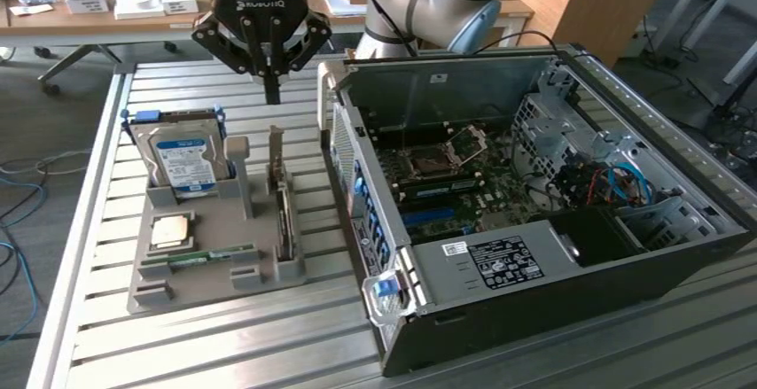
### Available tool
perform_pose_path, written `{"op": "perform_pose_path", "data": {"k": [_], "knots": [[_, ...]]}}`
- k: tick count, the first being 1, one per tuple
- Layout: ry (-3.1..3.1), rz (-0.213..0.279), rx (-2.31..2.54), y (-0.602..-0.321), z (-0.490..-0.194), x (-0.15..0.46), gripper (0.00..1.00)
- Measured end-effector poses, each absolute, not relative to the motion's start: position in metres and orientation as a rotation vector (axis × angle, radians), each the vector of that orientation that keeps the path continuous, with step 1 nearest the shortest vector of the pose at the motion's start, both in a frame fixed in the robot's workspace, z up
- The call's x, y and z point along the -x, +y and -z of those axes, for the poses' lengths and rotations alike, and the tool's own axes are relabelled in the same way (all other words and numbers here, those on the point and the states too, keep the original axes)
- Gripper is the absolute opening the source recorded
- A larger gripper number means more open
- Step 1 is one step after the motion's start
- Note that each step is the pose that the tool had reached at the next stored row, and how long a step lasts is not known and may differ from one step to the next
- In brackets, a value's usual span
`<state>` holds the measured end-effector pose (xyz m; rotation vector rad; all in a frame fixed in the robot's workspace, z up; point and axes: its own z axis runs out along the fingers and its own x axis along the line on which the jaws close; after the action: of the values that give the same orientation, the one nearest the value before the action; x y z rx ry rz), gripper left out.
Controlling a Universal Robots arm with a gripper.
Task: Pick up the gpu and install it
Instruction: 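Reach for the gpu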
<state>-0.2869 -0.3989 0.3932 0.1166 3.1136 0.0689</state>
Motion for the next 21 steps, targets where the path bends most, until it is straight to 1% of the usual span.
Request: {"op": "perform_pose_path", "data": {"k": [8,21], "knots": [[3.114,-0.069,-0.117,-0.400,-0.393,0.287,0.11],[3.114,-0.069,-0.117,-0.427,-0.393,0.288,0.11]]}}
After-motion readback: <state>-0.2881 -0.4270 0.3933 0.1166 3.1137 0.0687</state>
